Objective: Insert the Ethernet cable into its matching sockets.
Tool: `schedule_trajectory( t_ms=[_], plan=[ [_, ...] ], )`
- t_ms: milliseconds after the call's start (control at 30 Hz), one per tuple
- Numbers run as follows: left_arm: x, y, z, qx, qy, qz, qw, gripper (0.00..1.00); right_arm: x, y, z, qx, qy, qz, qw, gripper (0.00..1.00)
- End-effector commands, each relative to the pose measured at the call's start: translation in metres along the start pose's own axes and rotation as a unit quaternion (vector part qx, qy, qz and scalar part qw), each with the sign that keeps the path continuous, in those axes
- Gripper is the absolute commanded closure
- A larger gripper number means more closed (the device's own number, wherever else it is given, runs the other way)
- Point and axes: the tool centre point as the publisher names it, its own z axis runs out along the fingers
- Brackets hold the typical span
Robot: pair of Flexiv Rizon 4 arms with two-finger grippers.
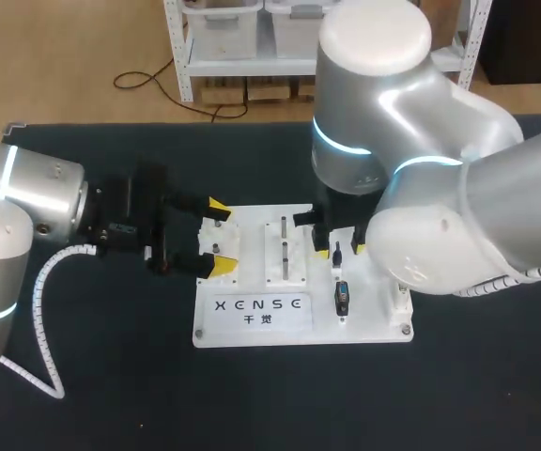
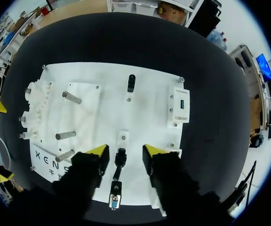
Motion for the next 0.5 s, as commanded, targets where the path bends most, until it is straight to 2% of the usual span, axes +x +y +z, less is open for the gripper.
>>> schedule_trajectory(
  t_ms=[33, 500],
  plan=[
    [0.0014, -0.0009, 0.0001, -0.002, -0.002, 0.001, 1.0, 0.0, 0.0001, 0.0017, 0.0004, -0.001, 0.001, -0.001, 1.0, 1.0],
    [0.0014, -0.0009, 0.0001, -0.002, -0.002, 0.001, 1.0, 0.0, -0.0011, 0.0047, -0.0087, -0.026, 0.004, -0.009, 1.0, 1.0]
  ],
)
